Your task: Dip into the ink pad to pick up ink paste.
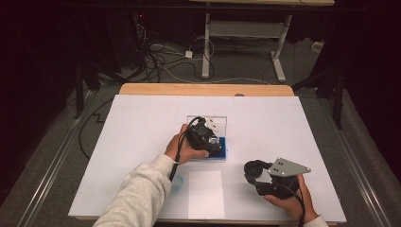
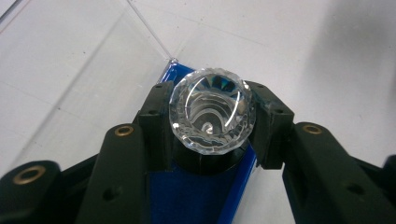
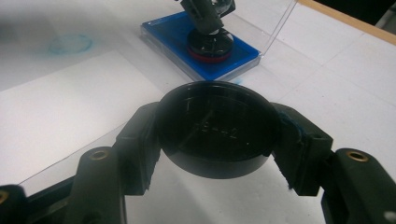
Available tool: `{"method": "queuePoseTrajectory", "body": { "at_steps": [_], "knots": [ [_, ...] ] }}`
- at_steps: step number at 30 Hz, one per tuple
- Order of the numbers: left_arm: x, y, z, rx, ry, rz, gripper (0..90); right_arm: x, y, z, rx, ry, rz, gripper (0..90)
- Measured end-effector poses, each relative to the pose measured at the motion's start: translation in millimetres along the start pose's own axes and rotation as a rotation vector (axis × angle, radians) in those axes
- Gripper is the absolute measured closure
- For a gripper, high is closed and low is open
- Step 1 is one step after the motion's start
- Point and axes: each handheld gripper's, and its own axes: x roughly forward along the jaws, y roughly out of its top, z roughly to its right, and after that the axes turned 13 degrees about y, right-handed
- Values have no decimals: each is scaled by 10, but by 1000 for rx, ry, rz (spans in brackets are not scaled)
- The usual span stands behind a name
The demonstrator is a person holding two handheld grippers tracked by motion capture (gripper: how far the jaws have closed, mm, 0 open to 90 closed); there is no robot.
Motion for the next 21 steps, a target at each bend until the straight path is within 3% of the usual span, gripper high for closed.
{"method": "queuePoseTrajectory", "body": {
  "at_steps": [5, 13, 21],
  "knots": [
    [-45, 10, 27, 12, 23, -12, 547, 9, 4, -14, -12, 16, -6, 382],
    [-387, -56, -3, -12, 21, 113, 547, -37, 2, 3, -5, -5, 16, 382],
    [-601, -213, -1, -9, 31, 163, 547, -35, 8, -3, -11, -17, 14, 382]
  ]
}}
